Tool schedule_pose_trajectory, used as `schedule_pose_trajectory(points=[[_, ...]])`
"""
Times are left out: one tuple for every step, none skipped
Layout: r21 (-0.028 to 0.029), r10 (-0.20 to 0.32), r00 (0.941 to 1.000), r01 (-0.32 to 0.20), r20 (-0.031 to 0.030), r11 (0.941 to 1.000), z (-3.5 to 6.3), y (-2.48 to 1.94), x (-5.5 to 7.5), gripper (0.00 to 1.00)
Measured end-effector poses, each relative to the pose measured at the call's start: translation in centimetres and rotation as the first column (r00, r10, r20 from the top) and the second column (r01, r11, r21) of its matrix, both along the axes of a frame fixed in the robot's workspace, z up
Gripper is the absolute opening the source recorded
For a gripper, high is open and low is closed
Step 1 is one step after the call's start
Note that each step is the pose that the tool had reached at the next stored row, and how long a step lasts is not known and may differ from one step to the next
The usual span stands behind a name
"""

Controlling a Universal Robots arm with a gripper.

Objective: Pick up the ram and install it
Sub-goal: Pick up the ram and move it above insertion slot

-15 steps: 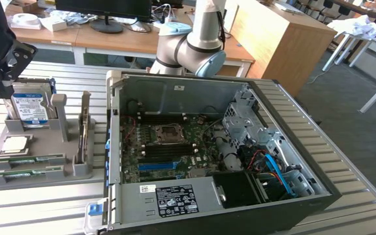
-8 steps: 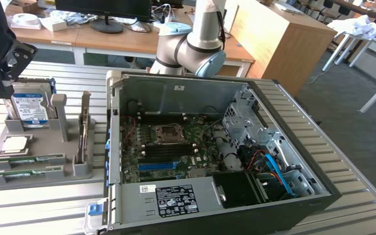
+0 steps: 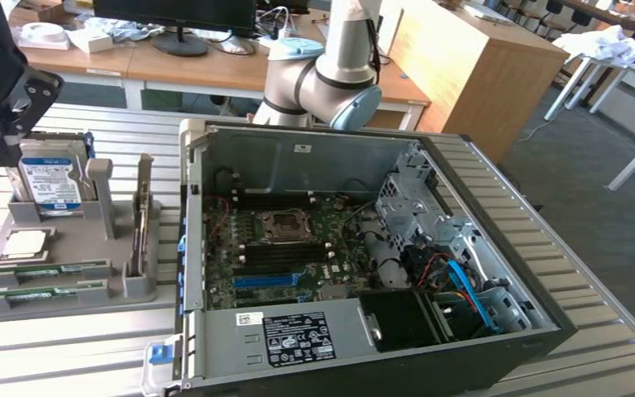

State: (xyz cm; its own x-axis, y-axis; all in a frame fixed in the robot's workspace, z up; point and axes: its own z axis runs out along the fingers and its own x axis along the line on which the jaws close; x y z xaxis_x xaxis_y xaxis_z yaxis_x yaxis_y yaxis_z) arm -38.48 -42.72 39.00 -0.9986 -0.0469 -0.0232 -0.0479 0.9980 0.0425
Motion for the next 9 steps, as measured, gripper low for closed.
schedule_pose_trajectory(points=[[-0.0006, 0.018, 0.9998, -0.018, 0.0000, 0.9998, 0.00, 0.00, 0.00, 0.10], [-0.0011, 0.036, 0.9994, -0.036, -0.0001, 0.9994, 0.00, 0.00, 0.00, 0.10], [-0.0016, 0.053, 0.9986, -0.053, -0.0001, 0.9986, 0.00, 0.00, 0.00, 0.10], [-0.0021, 0.072, 0.9974, -0.072, 0.0000, 0.9974, 0.00, 0.00, 0.00, 0.10], [-0.0025, 0.089, 0.9960, -0.089, -0.0001, 0.9960, 0.00, 0.00, 0.00, 0.10], [-0.0031, 0.108, 0.9942, -0.108, -0.0002, 0.9942, 0.00, 0.00, 0.00, 0.10], [-0.0035, 0.125, 0.9921, -0.125, -0.0002, 0.9921, 0.00, 0.00, 0.00, 0.10], [-0.0041, 0.143, 0.9897, -0.143, -0.0003, 0.9897, 0.00, 0.00, 0.00, 0.10], [-0.0046, 0.160, 0.9870, -0.160, -0.0004, 0.9870, 0.00, 0.00, 0.00, 0.10]])
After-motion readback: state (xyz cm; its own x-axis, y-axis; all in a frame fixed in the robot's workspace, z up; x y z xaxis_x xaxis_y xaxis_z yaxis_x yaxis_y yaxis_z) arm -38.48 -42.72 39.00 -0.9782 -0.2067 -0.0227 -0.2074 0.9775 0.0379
